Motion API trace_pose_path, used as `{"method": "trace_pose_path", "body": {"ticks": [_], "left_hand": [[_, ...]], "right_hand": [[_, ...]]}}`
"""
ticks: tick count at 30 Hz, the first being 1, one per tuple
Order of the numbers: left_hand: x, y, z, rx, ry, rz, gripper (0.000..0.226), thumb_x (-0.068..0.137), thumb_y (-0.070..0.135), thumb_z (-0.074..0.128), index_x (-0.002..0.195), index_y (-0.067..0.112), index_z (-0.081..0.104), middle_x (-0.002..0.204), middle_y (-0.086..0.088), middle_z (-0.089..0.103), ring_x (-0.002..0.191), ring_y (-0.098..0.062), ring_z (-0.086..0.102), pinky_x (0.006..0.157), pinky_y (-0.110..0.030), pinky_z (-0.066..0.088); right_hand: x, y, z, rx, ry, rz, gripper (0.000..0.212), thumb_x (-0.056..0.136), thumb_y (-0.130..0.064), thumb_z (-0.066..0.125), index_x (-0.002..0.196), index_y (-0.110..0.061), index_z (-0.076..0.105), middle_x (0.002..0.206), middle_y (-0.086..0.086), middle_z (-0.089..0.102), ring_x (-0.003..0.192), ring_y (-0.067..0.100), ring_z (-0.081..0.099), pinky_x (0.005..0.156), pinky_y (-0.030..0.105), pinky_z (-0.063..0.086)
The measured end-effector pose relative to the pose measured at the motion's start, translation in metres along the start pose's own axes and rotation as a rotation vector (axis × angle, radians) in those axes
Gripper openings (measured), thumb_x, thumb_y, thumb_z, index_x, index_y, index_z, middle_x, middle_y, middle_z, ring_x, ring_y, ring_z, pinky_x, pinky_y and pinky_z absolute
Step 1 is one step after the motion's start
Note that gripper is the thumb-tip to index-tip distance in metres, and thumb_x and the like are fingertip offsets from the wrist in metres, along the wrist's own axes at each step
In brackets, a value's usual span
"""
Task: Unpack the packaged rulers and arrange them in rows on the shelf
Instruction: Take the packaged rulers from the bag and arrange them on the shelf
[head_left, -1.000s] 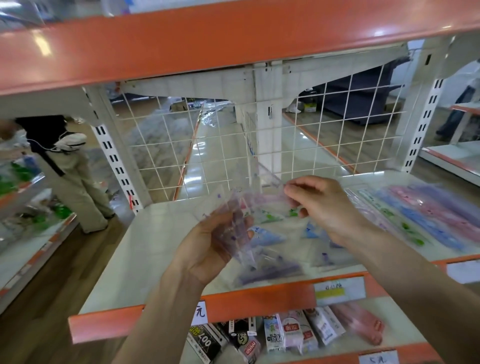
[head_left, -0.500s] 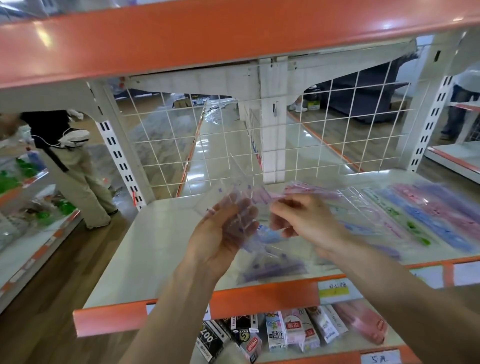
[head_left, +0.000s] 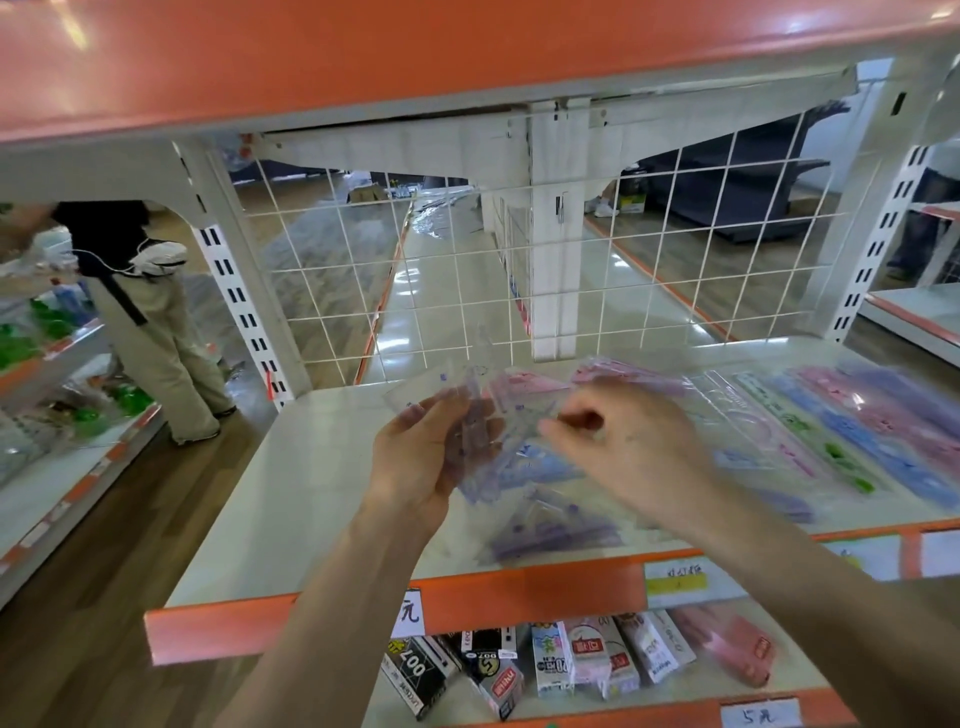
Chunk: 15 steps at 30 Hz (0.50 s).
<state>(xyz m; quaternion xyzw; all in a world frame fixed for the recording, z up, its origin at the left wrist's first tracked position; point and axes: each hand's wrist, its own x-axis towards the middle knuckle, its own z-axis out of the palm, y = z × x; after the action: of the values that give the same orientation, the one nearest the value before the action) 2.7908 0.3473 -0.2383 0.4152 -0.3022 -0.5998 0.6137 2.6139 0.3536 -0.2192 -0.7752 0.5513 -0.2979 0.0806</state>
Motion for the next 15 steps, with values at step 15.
{"method": "trace_pose_path", "body": {"ticks": [15], "left_hand": [[0.010,-0.005,-0.012,-0.022,0.034,-0.067,0.007,0.093,0.006,0.055,0.095,0.006,0.061,0.075,-0.012,0.067,0.059,-0.021,0.067,0.055,-0.031,0.057]], "right_hand": [[-0.003,0.024,-0.014,-0.055,-0.348,-0.074,0.021,0.082,-0.038,0.069,0.097,-0.023,0.070,0.093,-0.013,0.069,0.084,0.005,0.062,0.081,0.026,0.049]]}}
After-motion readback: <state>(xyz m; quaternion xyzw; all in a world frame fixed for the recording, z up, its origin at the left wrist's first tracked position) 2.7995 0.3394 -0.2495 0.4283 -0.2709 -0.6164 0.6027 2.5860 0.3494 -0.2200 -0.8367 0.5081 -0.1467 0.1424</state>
